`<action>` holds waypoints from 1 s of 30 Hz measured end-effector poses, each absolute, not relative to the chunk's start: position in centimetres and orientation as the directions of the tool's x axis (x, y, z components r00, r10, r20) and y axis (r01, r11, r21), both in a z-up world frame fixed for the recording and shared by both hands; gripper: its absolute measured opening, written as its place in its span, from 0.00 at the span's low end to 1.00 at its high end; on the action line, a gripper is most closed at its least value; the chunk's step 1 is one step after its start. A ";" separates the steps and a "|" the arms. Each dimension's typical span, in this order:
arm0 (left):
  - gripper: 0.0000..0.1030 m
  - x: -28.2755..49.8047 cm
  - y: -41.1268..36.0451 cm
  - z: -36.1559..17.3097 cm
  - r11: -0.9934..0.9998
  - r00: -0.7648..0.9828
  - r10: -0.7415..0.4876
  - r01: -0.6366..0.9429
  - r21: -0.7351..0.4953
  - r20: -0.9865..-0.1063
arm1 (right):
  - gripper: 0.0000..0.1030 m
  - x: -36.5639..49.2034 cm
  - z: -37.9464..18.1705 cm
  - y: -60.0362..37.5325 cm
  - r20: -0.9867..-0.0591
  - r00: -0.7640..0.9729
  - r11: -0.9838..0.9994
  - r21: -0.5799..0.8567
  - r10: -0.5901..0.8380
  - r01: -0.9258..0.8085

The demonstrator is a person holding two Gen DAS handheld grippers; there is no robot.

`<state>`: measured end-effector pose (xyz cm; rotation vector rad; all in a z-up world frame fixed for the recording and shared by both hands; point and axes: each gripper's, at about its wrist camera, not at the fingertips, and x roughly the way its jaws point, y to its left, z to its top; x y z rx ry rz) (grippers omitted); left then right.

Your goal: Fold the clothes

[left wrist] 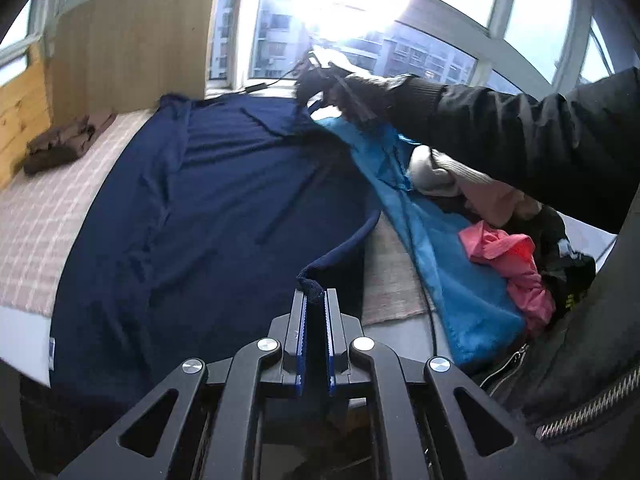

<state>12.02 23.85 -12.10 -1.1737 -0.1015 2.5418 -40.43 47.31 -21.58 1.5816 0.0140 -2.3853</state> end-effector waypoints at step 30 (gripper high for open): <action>0.08 15.9 14.5 -18.5 -0.947 -0.553 0.213 0.085 -0.309 -0.805 | 0.22 -38.4 -17.3 26.7 -0.893 -0.416 -0.822 -0.104 -0.170 0.559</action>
